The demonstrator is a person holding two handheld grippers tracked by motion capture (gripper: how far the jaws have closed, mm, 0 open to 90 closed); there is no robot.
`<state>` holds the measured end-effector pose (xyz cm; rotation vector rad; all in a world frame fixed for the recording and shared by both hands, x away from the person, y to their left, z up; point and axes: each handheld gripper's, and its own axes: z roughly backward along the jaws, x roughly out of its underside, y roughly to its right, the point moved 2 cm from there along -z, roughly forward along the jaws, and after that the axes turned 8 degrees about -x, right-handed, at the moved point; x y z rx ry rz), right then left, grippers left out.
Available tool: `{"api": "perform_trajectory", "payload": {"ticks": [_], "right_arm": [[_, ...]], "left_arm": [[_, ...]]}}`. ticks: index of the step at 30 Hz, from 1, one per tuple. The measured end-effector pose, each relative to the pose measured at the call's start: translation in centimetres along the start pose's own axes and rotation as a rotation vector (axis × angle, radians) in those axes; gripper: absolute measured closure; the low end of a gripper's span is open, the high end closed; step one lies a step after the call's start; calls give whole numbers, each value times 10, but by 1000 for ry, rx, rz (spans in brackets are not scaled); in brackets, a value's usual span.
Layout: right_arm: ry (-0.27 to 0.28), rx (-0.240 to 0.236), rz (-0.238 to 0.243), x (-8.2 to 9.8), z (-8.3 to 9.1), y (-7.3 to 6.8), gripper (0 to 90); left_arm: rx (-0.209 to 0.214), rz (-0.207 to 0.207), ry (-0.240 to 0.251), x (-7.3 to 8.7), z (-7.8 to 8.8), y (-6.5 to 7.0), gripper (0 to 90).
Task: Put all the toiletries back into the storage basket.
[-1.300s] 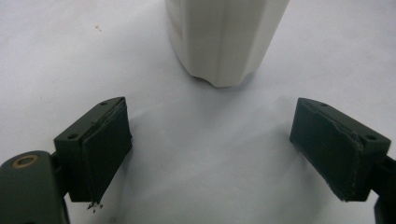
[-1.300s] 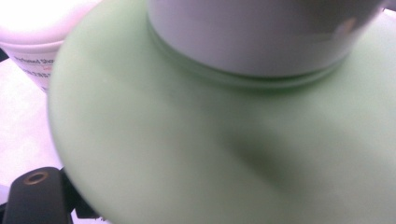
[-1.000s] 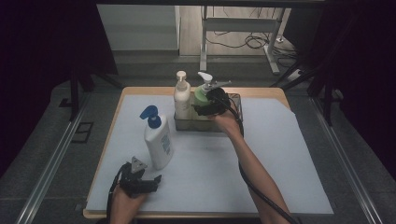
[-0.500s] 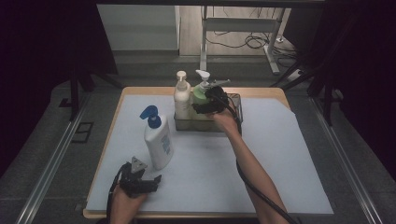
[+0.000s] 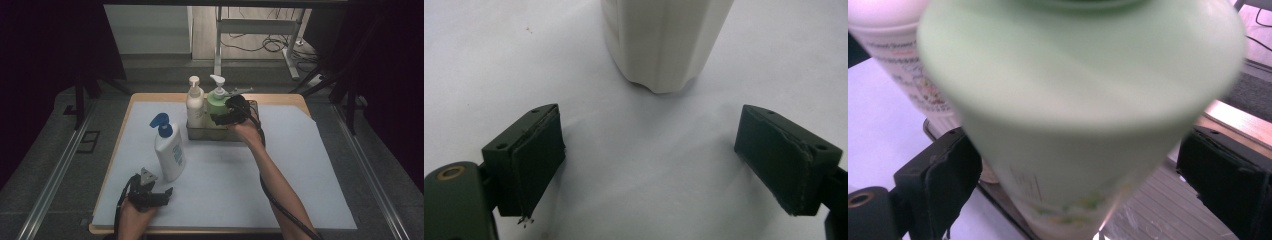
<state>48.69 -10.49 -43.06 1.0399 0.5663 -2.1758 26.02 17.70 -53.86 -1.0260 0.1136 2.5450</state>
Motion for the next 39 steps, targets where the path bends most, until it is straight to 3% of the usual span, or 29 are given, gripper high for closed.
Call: {"api": "perform_trajectory", "payload": {"ticks": [12, 21, 26, 29, 39], "right_arm": [[-23, -40, -3, 16, 17, 0, 307], [-64, -27, -24, 36, 28, 14, 646], [-83, 21, -43, 42, 29, 22, 838], [-81, 38, -60, 43, 25, 26, 892], [-92, 83, -102, 40, 3, 33, 897]], "left_arm": [[0, 0, 1, 0, 0, 0, 120], [0, 0, 1, 0, 0, 0, 120], [-1, 0, 1, 0, 0, 0, 120], [-1, 0, 1, 0, 0, 0, 120], [0, 1, 1, 0, 0, 0, 120]]}}
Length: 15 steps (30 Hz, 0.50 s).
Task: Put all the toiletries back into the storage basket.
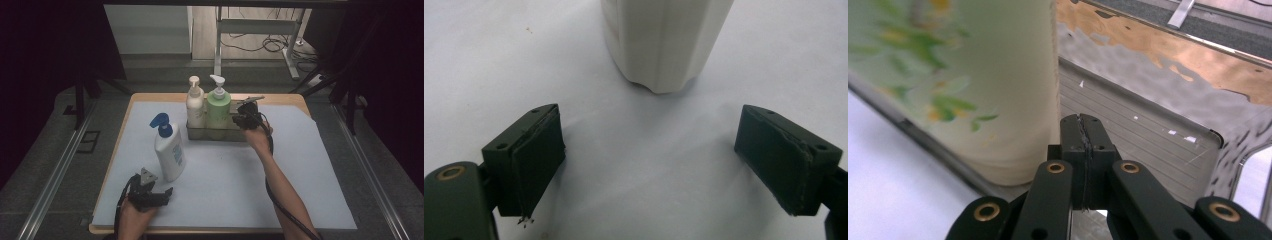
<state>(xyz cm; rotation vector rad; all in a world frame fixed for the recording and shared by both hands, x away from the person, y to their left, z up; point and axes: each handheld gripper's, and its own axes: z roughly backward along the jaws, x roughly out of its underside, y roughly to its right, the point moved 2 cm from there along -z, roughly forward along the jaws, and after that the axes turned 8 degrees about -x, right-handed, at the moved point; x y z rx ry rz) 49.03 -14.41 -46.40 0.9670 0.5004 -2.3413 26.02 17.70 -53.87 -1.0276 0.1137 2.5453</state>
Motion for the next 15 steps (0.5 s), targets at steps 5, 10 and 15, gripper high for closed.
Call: {"api": "perform_trajectory", "payload": {"ticks": [5, 10, 15], "right_arm": [[-7, -9, -12, 0, -9, 2, 889], [-9, -44, -30, 2, -15, 1, 893], [-8, -58, -51, 3, -18, 0, 897]], "left_arm": [[0, 0, 0, 0, 0, 0, 120], [0, 0, 0, 0, 0, 0, 120], [0, 0, -1, 0, 0, 0, 120]]}}
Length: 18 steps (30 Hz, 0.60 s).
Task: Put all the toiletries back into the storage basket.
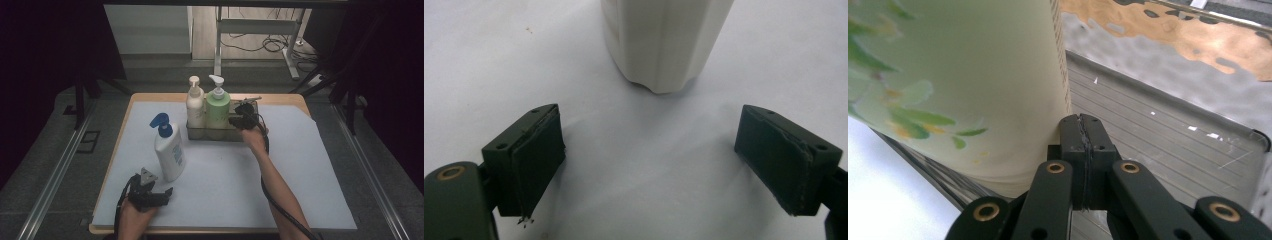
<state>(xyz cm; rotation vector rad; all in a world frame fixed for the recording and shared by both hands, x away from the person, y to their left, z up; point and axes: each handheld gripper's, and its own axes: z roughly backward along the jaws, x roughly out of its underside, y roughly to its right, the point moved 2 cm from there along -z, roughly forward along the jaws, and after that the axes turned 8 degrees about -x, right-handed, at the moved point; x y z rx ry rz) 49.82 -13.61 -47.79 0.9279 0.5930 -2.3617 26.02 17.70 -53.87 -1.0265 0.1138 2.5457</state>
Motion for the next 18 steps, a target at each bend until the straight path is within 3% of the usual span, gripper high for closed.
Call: {"api": "perform_trajectory", "payload": {"ticks": [6, 15, 18], "right_arm": [[-8, -1, 23, -2, -3, -9, 898], [-10, 10, 24, -1, -3, -11, 895], [-15, 26, 33, 0, -1, -10, 825]], "left_arm": [[0, 0, 0, 0, 0, 0, 120], [0, 0, 0, 0, 0, 0, 120], [0, 0, 0, 0, 0, 0, 120]]}}
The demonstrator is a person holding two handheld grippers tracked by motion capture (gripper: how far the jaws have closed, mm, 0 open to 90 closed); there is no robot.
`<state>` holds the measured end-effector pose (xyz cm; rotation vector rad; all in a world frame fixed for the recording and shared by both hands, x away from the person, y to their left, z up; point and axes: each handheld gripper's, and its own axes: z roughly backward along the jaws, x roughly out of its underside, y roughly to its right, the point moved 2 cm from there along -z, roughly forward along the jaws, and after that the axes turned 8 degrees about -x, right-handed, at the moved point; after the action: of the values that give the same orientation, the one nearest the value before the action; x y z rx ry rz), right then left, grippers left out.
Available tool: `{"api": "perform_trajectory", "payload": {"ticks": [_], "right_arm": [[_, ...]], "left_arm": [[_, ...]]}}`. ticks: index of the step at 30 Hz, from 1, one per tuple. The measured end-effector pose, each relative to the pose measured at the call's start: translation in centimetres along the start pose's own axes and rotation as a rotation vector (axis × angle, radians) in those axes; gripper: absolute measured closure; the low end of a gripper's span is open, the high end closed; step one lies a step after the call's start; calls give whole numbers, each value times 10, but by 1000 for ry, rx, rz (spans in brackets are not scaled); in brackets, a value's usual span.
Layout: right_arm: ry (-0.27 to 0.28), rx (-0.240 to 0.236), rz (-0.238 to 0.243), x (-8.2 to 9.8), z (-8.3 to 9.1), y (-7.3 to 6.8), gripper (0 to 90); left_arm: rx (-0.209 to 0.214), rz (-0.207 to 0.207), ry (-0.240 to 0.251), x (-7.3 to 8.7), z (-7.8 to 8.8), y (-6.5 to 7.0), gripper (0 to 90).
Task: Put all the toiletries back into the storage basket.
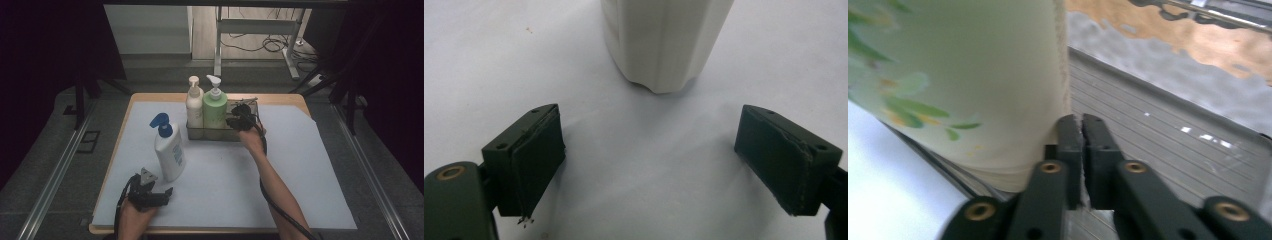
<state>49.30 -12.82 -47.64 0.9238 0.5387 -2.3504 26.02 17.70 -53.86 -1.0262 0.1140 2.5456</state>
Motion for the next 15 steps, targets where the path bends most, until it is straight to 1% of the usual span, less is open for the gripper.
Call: {"api": "perform_trajectory", "payload": {"ticks": [3, 7, 9, 11, 12, 13, 15], "right_arm": [[10, -6, 5, 0, 4, 1, 796], [21, 13, 33, -1, 12, 0, 756], [30, 19, 37, -1, 17, 0, 730], [33, 17, 39, 1, 21, 1, 691], [39, 22, 38, 1, 24, 2, 646], [42, 27, 37, 2, 26, 2, 622], [49, 21, 36, 5, 30, 4, 575]], "left_arm": [[0, 0, 0, 0, 0, 0, 120], [0, 0, 0, 0, 0, 0, 120], [0, 0, 0, 0, 0, 0, 120], [0, 0, 0, 0, 0, 0, 120], [1, 0, 0, 0, 0, 0, 120], [1, 0, 0, 0, 0, 0, 120], [1, 1, 0, 0, 0, 0, 120]]}}
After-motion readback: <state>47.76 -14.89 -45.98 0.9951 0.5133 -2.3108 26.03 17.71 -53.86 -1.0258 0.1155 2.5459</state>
